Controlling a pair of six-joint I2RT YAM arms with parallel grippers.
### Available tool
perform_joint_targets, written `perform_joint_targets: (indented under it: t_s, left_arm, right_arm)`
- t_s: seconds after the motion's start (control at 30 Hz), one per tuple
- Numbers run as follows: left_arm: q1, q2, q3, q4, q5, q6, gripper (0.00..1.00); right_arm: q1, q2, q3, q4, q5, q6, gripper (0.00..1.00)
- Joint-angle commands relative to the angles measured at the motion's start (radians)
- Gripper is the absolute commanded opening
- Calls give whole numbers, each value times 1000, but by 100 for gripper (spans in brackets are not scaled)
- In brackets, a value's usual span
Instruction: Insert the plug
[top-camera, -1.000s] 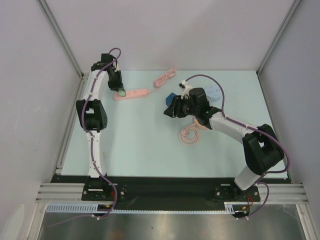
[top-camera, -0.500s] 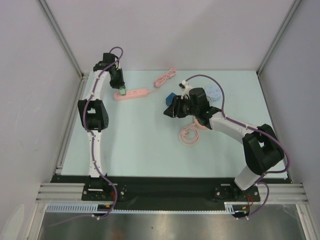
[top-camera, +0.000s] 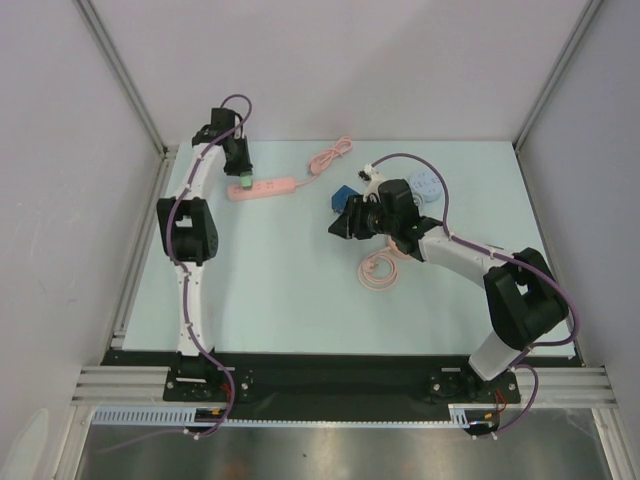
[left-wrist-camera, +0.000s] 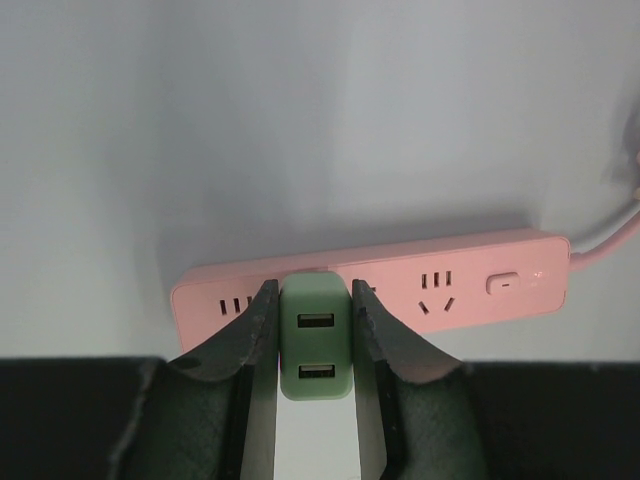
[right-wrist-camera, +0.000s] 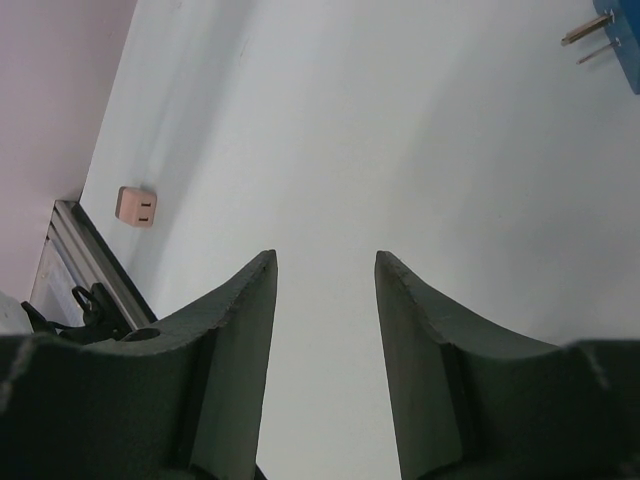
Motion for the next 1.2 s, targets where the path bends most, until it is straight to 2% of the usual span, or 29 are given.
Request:
perform_joint_targets:
  t_s: [0.0, 0.1, 0.3, 0.7, 0.87, 1.0, 1.17]
  left_arm:
    - [-55, 8, -108, 26, -30, 8, 0]
    - [-70, -64, -260, 95, -41, 2, 0]
    - [-76, -135, -438, 210, -45, -40, 0]
    - [-70, -74, -411, 105, -11, -48, 0]
    - [-76, -97, -429, 88, -16, -54, 0]
    - [-89, -77, -362, -18, -45, -37, 0]
    - [-92, -114, -412, -16, -45, -31, 0]
  right_arm:
    - [-5, -33, -3, 46, 4, 8, 49]
    - [-8, -30, -8, 51, 14, 8, 48]
    - [-14, -26, -11, 57, 10, 15, 48]
    - [-25, -32, -22, 74, -10, 34, 47]
    - [-28, -39, -25, 80, -16, 38, 46]
    - [-33, -50, -31, 83, -22, 46, 46]
    - [-44, -64, -42, 102, -39, 66, 46]
